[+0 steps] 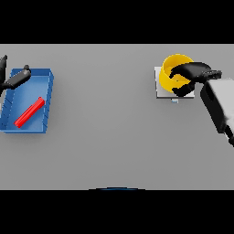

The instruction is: Pick up the red beaker and tilt it to pour out 1 green nut into yellow bowl. Pick up the yellow bowl and place it on the metallic measuring scale.

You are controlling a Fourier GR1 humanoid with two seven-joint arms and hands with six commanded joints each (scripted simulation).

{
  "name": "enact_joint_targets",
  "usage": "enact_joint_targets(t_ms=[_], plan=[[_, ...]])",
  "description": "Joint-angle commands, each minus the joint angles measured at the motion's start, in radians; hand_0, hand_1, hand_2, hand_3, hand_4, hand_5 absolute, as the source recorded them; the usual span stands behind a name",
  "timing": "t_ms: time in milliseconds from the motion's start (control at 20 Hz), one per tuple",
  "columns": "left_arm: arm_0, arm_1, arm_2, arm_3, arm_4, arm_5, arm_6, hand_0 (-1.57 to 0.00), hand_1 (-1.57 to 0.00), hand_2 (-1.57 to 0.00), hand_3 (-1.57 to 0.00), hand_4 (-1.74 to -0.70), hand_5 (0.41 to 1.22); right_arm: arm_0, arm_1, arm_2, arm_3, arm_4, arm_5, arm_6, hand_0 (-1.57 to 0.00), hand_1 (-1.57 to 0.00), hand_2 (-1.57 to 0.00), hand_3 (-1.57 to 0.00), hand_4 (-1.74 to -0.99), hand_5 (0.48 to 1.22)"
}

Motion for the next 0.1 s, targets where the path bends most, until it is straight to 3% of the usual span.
enact_joint_targets(t_ms=[0,50], plan=[[-0.002,0.000,0.001,-0.002,0.001,0.001,0.003,0.00,0.00,0.00,0.00,-0.82,0.734,0.004,-0.003,0.000,-0.004,-0.001,0.001,0.001,-0.07,-0.06,-0.14,-0.37,-1.316,0.735],[-0.002,-0.001,-0.001,-0.003,-0.002,0.002,0.000,0.00,0.00,0.00,0.00,-0.82,0.734,-0.003,-0.001,0.001,0.003,0.002,0.003,0.000,-0.05,-0.05,-0.12,-0.35,-1.308,0.733]])
